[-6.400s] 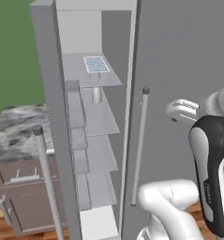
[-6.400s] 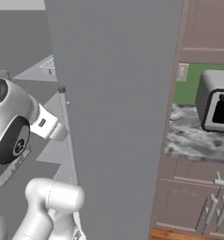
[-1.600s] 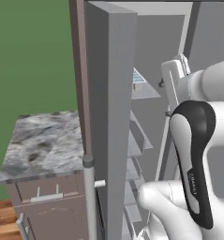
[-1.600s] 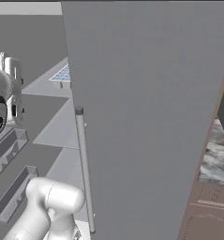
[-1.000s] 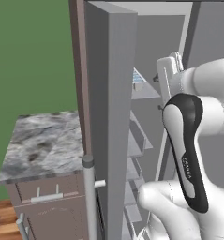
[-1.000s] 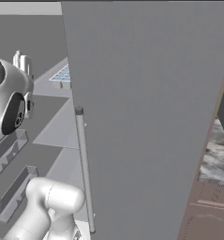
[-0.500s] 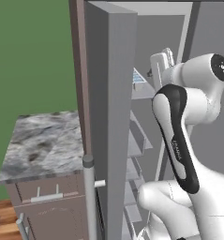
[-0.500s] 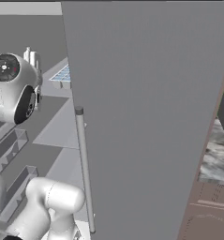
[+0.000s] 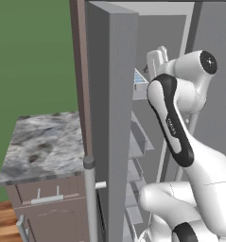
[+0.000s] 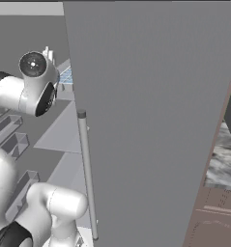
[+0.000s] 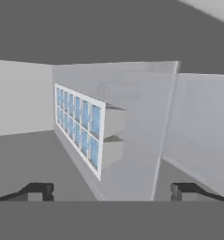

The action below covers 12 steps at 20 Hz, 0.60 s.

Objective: Open the freezer door, pick up the ice cube tray from the freezer, and place it on the dining counter.

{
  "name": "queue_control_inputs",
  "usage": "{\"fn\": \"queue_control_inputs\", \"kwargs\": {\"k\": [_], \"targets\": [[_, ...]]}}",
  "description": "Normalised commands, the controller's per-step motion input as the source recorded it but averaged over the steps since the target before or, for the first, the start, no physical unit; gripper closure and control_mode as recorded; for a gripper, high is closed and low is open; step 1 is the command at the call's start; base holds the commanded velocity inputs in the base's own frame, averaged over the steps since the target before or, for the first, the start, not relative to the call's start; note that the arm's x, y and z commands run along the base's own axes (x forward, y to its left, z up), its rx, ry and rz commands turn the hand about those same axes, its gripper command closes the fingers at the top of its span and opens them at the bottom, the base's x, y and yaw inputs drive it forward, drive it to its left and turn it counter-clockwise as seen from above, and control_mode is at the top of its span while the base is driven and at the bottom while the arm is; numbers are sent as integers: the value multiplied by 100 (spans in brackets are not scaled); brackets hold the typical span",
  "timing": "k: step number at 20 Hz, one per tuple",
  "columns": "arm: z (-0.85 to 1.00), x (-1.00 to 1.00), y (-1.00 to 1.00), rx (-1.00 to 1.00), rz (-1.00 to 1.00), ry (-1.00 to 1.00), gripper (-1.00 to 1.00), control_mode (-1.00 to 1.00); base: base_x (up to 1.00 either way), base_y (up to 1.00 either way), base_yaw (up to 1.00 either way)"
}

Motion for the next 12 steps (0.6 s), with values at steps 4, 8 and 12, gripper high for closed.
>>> {"fn": "queue_control_inputs", "kwargs": {"k": [4, 8, 12], "targets": [[-22, 50, 0, 0, 5, 0, -100, -100, 0, 0, 0], [-14, 42, 1, 0, 0, 2, -100, -100, 0, 0, 0], [-2, 34, 1, 0, 0, 1, -100, -100, 0, 0, 0]]}}
